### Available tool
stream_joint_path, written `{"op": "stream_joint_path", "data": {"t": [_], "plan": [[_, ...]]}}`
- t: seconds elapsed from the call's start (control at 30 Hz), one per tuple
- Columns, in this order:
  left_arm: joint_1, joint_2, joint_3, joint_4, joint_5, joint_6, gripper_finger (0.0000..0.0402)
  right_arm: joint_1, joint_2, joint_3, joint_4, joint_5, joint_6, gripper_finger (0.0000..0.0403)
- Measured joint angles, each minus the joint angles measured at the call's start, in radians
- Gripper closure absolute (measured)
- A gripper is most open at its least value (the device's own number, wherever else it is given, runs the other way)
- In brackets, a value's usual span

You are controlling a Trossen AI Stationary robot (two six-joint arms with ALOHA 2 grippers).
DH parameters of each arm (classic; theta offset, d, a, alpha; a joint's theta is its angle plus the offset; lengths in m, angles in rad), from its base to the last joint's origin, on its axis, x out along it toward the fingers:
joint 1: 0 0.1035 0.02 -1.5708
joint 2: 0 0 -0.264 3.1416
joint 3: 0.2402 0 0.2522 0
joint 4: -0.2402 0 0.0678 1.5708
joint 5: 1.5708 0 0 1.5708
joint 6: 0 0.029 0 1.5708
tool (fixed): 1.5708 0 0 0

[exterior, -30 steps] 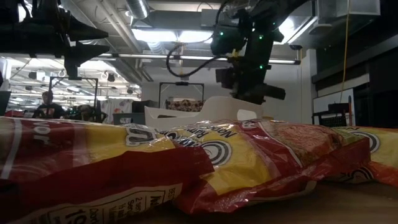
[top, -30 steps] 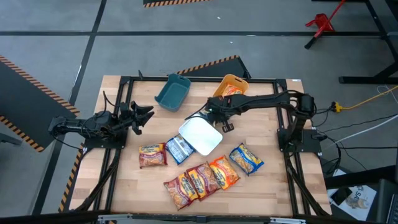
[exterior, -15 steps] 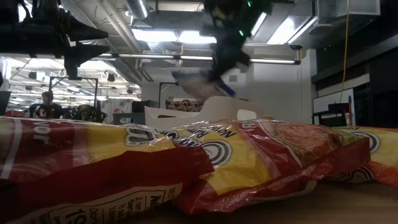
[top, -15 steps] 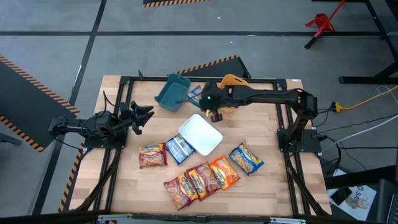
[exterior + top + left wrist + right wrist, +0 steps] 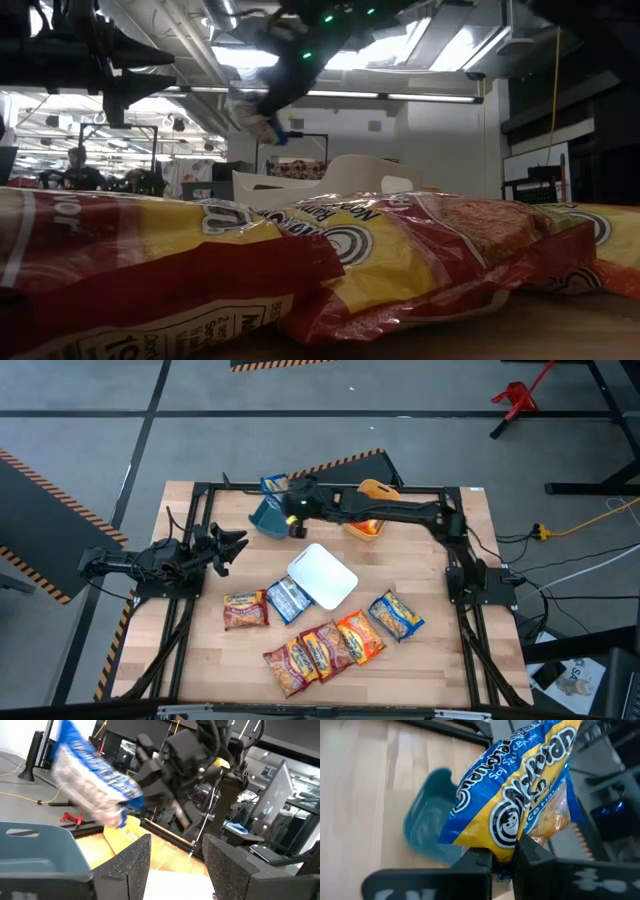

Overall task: Sort Maruchan noodles
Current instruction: Put the right blue noodle pack into the blue bin

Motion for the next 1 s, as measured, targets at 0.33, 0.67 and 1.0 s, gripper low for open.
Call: {"op": "stream_joint_path", "data": {"t": [0.33,0.67,1.0], "plan": [[0.000,0.000,0.000,-0.004,0.000,0.000,0.0227,0.001,0.236,0.210,-0.005,0.079,0.332,0.0395],[0.000,0.000,0.000,-0.005,0.000,0.000,0.0227,-0.008,0.269,0.214,-0.020,0.116,0.371,0.0369],[0.000,0.000,0.000,-0.005,0.001,-0.001,0.0227,-0.019,0.268,0.214,-0.051,0.073,0.395,0.0260]]}}
